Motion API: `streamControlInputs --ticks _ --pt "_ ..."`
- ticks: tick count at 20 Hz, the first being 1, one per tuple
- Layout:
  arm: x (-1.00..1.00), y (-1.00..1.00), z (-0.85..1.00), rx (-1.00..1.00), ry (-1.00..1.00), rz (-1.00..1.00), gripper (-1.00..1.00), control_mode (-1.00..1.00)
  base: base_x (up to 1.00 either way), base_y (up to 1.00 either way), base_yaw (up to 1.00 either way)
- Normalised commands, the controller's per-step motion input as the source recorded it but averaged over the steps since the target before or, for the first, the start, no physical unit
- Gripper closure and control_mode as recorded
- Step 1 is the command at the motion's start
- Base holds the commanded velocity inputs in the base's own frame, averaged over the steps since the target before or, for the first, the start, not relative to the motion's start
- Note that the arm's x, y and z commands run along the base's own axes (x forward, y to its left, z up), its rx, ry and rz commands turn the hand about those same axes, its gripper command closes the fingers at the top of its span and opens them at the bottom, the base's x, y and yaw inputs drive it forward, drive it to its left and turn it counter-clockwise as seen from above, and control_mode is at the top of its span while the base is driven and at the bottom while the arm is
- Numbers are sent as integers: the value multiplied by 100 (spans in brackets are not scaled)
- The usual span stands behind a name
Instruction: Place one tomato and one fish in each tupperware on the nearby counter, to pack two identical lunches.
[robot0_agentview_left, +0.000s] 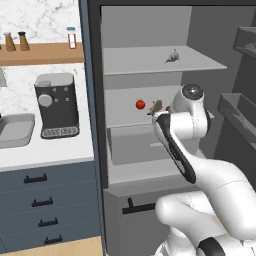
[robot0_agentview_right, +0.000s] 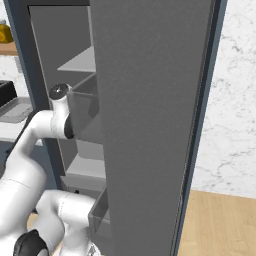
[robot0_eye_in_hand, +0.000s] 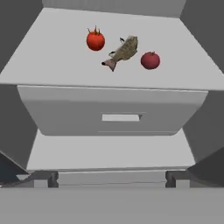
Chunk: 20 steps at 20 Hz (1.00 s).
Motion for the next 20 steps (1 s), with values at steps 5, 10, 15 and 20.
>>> streamControlInputs --ticks 5,10,15,20 --pt "30 -8 3 10 -5 -13 -100 -100 0 0 0" --pt "51 -6 10 18 0 -13 -100 -100 0 0 0" --pt "48 0 5 9 9 -4 -100 -100 0 0 0" --pt "53 0 0 0 8 0 -100 -100 0 0 0"
